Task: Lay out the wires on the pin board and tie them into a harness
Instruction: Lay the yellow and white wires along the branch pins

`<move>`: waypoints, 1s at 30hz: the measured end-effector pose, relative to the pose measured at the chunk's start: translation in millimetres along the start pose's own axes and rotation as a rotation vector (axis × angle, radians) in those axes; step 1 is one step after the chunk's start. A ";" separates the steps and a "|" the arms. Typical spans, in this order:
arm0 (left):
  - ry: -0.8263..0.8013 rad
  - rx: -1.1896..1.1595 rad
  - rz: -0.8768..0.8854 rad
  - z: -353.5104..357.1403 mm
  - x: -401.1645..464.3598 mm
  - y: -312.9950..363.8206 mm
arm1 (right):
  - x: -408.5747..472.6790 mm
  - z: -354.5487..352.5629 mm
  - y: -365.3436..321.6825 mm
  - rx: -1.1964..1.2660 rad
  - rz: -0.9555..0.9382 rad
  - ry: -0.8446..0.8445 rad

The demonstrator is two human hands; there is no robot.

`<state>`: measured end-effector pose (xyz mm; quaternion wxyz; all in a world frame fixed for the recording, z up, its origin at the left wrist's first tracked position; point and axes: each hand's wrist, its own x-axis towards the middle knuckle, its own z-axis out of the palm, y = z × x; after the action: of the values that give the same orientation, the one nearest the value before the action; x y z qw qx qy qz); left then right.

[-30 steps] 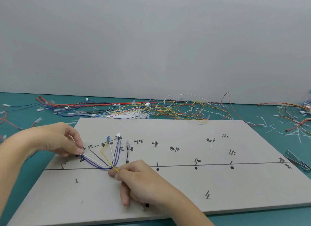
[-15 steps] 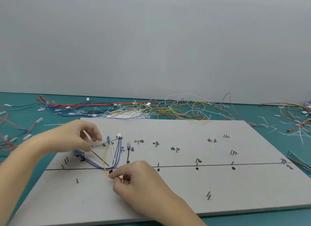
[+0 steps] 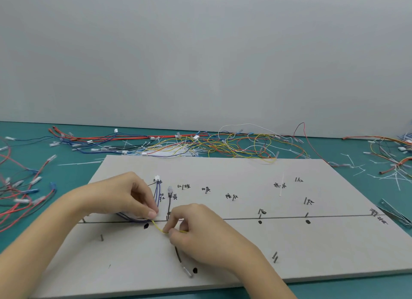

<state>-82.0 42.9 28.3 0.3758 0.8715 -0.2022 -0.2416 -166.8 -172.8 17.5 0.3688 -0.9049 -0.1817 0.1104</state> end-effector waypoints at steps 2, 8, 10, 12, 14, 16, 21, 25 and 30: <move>0.027 0.055 0.020 1.3 1.1 -0.9 | 1.0 -6.0 4.1 -0.004 0.033 -0.013; 0.031 0.113 0.030 5.8 3.5 0.7 | 0.7 -25.1 15.4 0.063 0.115 -0.003; 0.024 0.119 0.030 4.9 2.7 1.2 | 0.6 -26.7 16.2 0.086 0.117 0.001; 0.043 0.117 0.038 1.8 0.1 1.6 | 0.5 -26.4 15.5 0.119 0.100 0.012; 0.053 0.108 0.038 -3.8 -3.8 1.2 | 0.1 -26.3 13.9 0.168 0.072 0.017; 0.043 0.095 0.043 -9.0 -6.8 -1.8 | -0.6 -25.9 12.1 0.222 0.040 0.006; 0.034 0.075 -0.049 -14.7 -9.7 -6.4 | -2.0 -19.4 9.1 0.239 0.008 -0.063; -0.048 0.078 -0.079 -10.9 -8.6 -4.1 | -2.1 -17.5 9.6 0.179 0.048 -0.081; -0.013 0.041 -0.053 -7.7 -6.5 -0.7 | -0.5 -23.6 16.9 0.095 0.114 0.033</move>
<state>-82.7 51.1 34.2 0.3502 0.8824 -0.1865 -0.2528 -155.2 -199.0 22.1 0.4074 -0.8969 -0.1183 0.1246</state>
